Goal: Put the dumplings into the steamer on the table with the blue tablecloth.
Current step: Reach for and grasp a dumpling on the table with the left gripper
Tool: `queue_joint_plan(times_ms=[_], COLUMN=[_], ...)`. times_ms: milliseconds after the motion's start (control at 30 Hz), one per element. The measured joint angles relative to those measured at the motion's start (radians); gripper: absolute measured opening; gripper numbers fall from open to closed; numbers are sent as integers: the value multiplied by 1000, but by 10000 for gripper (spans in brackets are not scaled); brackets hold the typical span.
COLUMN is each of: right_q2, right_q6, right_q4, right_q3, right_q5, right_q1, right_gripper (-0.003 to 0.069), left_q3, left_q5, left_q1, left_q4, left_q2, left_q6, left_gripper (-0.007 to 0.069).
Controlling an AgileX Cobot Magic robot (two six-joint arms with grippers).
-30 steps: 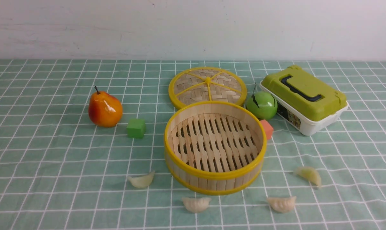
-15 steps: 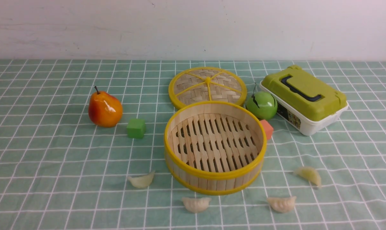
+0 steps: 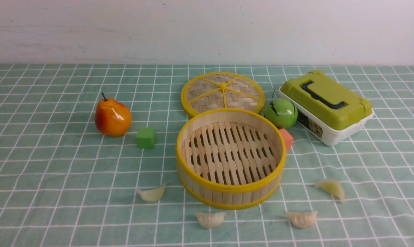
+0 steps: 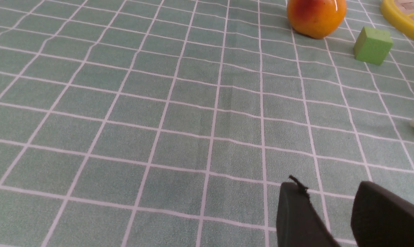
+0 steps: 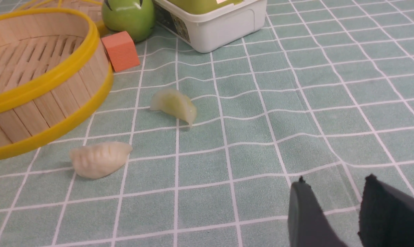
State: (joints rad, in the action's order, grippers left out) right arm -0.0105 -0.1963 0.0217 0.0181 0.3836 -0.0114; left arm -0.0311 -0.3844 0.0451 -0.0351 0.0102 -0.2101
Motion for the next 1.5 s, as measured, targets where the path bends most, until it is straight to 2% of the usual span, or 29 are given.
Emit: queue_joint_plan(times_ms=[333,400,467,500,567,600,633,667,767,933,1000,1100,1200,1267,1367,1500], right_q2=[0,0,0,0,0,0,0,0,0,0,0,0,6,57,189,425], right_q6=[0,0,-18,-21,-88,-149,-175,-220,-270,-279,-243,-180,-50,60,202,407], right_q4=[-22,-55,-152,-152,-348,-465,-543,-649,-797,-808,-801,-812,-820,-806,-777,-733], right_q3=[0,0,0,0,0,2,3,7,9,9,9,-5,-101,-187,-317,-489], right_q5=[0,0,-3,-3,0,6,8,12,12,-15,-36,-59,-90,-93,-46,126], right_q1=[0,0,0,0,0,0,0,0,0,0,0,0,0,0,0,0], right_gripper=[240,240,240,240,240,240,240,240,240,240,240,234,167,85,-9,-20], left_q3=[0,0,0,0,0,0,0,0,0,0,0,40,171,283,433,611], left_q5=[0,5,42,48,136,184,206,247,298,312,307,249,116,21,-155,-349], left_q1=[0,0,0,0,0,0,0,0,0,-1,-1,-1,-1,-1,-1,-1], left_q4=[-1,-2,52,52,256,430,505,641,867,952,979,974,871,794,685,579], left_q2=[0,0,0,0,0,0,0,0,0,0,0,0,-1,-36,-190,-457], left_q6=[0,0,-27,-33,-173,-276,-327,-426,-515,-517,-517,-465,-264,-119,20,172], left_gripper=[238,238,238,238,238,238,238,238,238,238,238,238,236,219,146,9])
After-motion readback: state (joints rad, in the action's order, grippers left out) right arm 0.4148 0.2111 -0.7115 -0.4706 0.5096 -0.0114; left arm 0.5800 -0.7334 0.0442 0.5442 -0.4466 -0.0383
